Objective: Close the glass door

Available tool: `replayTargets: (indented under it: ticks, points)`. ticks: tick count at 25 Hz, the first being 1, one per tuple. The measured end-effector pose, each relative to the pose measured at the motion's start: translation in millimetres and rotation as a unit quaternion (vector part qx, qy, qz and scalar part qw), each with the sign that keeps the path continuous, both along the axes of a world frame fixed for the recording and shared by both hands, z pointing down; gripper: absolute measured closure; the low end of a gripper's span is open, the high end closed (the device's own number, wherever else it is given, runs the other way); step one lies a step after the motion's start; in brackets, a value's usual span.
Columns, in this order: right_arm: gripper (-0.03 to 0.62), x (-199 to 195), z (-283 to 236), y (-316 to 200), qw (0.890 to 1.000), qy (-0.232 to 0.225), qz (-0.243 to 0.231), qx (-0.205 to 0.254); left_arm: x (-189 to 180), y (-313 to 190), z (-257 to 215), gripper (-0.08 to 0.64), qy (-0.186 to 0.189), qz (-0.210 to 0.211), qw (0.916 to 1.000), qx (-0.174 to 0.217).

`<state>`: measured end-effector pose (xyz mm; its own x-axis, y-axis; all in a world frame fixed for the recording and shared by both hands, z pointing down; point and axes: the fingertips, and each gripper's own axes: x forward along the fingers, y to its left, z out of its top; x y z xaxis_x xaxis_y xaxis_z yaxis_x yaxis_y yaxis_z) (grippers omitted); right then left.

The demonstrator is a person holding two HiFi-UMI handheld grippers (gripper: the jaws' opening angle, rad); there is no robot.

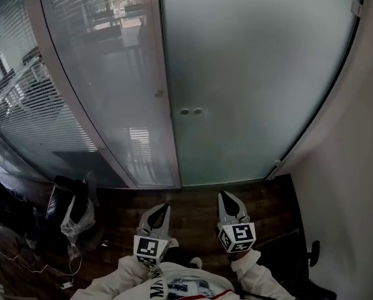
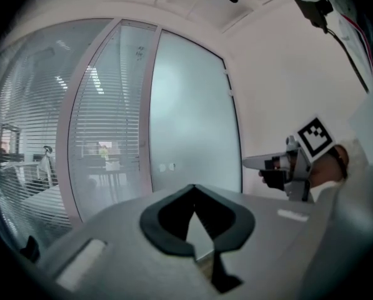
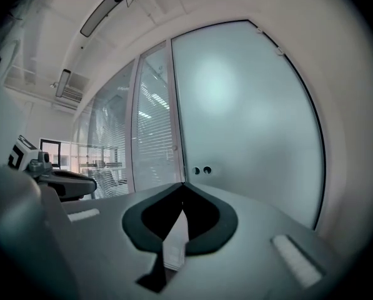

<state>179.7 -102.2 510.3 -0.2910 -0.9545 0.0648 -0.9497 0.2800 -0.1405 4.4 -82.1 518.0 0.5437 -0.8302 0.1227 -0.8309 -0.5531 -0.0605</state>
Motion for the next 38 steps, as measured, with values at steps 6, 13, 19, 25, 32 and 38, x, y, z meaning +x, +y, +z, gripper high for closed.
replayTargets:
  ticks: [6, 13, 19, 25, 32, 38]
  points:
    - [0.584, -19, 3, 47, 0.999, -0.035, -0.014, -0.017, -5, 25, -1, 0.557, -0.007, 0.009, 0.9999, -0.002]
    - [0.584, -81, 20, 86, 0.996, -0.05, -0.049, -0.05, -51, 62, -8, 0.557, 0.001, -0.003, 1.0, 0.005]
    - [0.584, -164, 18, 122, 0.996, -0.016, -0.075, -0.042, -141, 110, -4, 0.557, 0.01, -0.046, 0.9989, 0.003]
    - [0.584, -222, 28, 175, 0.996, -0.002, -0.058, -0.062, -202, 159, 16, 0.558, 0.021, -0.04, 0.9988, -0.018]
    - [0.584, -225, 31, 217, 0.997, -0.004, -0.03, -0.073, -203, 182, 18, 0.558, 0.03, -0.007, 0.9993, -0.021]
    - [0.585, -198, 32, 227, 0.997, -0.002, -0.009, -0.075, -176, 187, 18, 0.558, 0.027, 0.012, 0.9992, -0.028]
